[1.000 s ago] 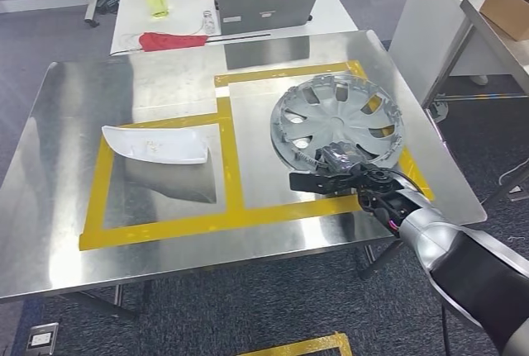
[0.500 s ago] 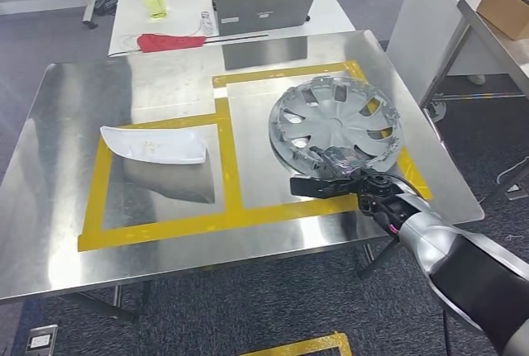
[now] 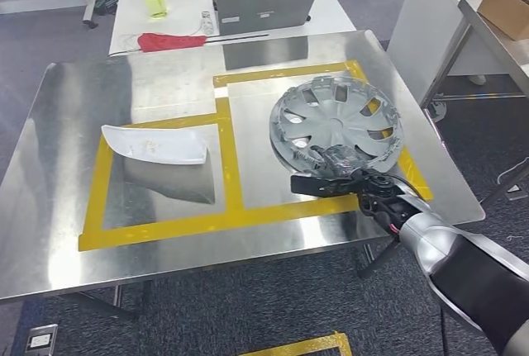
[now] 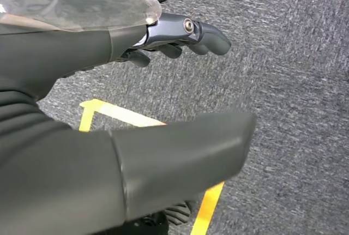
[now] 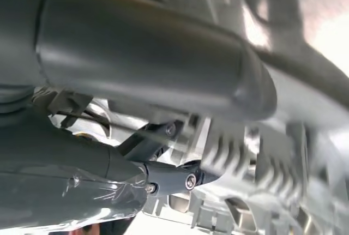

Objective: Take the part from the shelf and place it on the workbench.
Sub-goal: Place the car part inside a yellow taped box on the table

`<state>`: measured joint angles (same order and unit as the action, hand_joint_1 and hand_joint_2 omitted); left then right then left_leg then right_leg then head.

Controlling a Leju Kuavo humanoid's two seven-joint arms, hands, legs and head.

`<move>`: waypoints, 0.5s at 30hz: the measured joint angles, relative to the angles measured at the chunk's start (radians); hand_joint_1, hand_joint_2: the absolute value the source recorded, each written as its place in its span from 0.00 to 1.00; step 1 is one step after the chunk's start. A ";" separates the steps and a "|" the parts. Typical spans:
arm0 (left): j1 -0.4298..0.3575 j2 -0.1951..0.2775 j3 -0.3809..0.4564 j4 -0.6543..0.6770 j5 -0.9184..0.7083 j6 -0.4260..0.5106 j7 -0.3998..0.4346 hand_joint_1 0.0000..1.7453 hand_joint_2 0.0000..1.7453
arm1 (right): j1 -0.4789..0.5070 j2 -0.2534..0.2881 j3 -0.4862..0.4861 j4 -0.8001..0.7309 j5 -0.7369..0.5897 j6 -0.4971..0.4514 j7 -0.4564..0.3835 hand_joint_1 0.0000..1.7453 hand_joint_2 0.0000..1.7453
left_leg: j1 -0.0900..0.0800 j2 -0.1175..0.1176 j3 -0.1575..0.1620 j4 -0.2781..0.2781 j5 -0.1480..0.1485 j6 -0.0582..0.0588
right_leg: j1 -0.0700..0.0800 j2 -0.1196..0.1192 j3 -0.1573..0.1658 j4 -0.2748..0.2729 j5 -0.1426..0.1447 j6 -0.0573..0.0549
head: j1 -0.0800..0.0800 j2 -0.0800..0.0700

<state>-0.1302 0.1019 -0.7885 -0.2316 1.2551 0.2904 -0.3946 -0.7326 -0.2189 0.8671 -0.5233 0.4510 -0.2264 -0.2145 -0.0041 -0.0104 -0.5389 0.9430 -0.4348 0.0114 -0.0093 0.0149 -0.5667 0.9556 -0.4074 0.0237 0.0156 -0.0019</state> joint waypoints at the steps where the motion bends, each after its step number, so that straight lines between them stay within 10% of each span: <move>1: 0.000 0.000 0.000 0.000 0.000 0.000 0.000 0.00 0.00 | 0.000 0.000 -0.005 0.000 -0.016 -0.010 -0.008 0.00 0.00 | 0.000 0.000 0.000 0.000 0.000 0.000 | 0.000 0.000 0.000 0.000 0.000 0.000 | 0.000 0.000; 15: 0.000 0.001 0.000 0.000 -0.002 -0.010 0.023 0.00 0.00 | -0.020 -0.002 -0.109 -0.164 -0.432 0.119 -0.059 0.00 0.00 | 0.000 0.000 -0.002 0.000 0.000 0.000 | 0.000 0.000 -0.003 0.001 0.000 0.000 | 0.000 0.000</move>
<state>-0.1303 0.1024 -0.7885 -0.2314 1.2528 0.2809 -0.3721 -0.7529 -0.2209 0.7579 -0.6876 0.0190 -0.1075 -0.2739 -0.0041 -0.0106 -0.5408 0.9430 -0.4346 0.0115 -0.0093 0.0147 -0.5693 0.9561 -0.4074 0.0237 0.0155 -0.0019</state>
